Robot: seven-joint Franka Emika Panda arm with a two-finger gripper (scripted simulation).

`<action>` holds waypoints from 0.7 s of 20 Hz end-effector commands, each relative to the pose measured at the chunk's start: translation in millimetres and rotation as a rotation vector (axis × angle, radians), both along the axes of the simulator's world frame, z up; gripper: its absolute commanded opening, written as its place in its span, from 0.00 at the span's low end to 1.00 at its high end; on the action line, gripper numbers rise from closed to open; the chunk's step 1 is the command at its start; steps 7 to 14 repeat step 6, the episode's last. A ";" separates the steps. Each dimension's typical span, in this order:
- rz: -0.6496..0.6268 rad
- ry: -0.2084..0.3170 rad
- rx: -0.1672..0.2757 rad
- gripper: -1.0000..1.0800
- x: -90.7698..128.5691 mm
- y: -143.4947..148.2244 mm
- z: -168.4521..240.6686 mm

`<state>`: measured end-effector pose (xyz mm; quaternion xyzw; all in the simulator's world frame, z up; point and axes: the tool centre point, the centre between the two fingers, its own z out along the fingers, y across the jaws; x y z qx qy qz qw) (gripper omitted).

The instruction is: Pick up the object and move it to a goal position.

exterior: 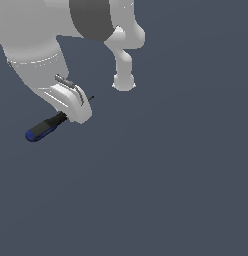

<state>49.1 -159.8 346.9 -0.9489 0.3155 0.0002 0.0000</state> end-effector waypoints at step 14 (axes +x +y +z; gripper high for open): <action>0.001 0.000 0.000 0.00 2.4 -4.9 7.9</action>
